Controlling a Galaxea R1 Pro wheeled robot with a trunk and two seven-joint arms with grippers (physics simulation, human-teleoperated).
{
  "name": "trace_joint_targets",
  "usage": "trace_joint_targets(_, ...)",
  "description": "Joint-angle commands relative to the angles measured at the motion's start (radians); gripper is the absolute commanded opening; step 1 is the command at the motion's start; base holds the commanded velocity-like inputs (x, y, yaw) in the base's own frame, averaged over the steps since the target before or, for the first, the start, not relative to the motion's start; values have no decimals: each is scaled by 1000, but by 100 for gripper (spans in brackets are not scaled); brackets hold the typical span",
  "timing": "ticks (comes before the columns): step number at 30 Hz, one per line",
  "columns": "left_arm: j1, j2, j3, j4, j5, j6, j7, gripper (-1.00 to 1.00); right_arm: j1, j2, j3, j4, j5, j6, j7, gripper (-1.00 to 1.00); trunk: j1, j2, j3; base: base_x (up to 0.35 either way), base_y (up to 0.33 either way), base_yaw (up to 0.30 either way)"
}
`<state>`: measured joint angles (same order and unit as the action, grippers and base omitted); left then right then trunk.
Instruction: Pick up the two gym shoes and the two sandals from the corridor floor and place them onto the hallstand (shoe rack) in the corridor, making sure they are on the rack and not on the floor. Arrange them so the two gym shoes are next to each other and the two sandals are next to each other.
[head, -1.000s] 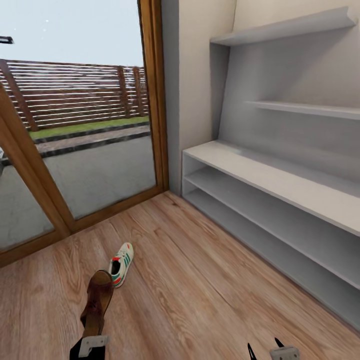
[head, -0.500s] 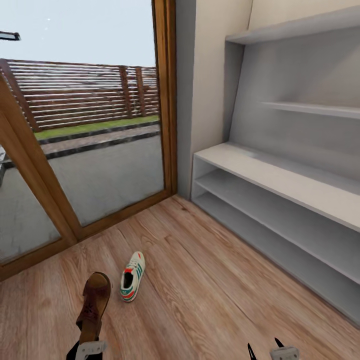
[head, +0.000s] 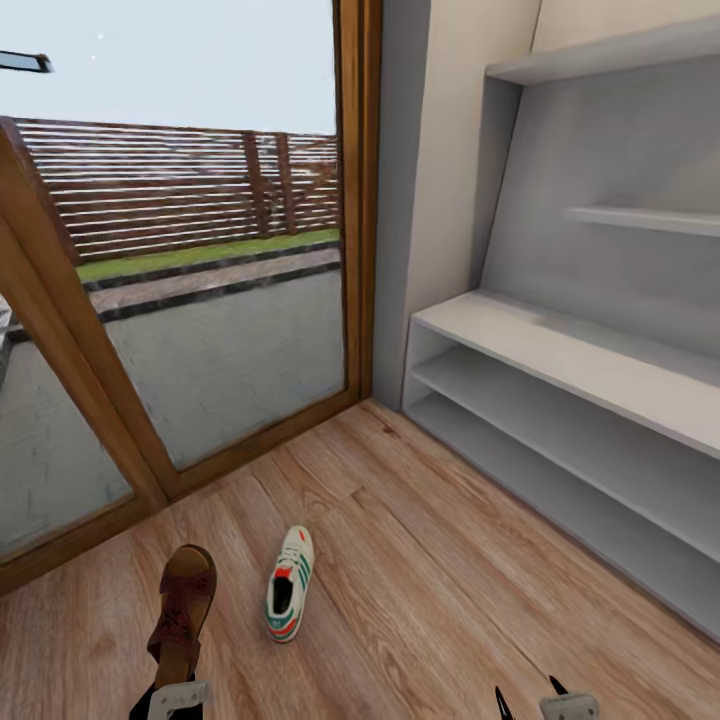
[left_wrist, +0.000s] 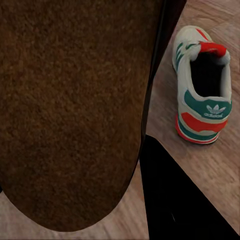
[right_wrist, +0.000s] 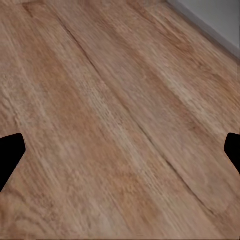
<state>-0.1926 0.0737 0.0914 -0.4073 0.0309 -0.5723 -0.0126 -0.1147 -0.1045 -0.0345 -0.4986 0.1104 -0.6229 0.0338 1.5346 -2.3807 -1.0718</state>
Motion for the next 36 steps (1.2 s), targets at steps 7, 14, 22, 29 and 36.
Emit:
trace_joint_targets(7, -1, 0, 1, 1, 0, -3, -1, -100, 0, 0, -4, 0, 6, -3, 3, 100, 0, 0, -1, 245, 250, 91)
trace_joint_targets(14, -1, 0, 0, 1, 0, -3, -1, -100, 0, 0, -4, 0, 5, -3, 3, 100, 0, 0, -1, 172, 201, 260)
trace_joint_targets(22, -1, -1, -1, 1, 0, -4, -2, -100, 0, 0, -4, 0, 5, -3, 4, 100, 0, 0, -1, 21, 28, 252)
trace_joint_targets(29, -1, -2, -1, 1, 0, -5, -3, -100, 0, 0, -4, -1, 5, -3, 3, 100, 0, 0, -1, 1, 3, 57)
trace_joint_targets(36, -1, -2, -1, 1, 0, -4, -3, -100, 0, 0, -4, -1, 5, -3, 3, 100, 0, 0, -1, -72, 138, 6)
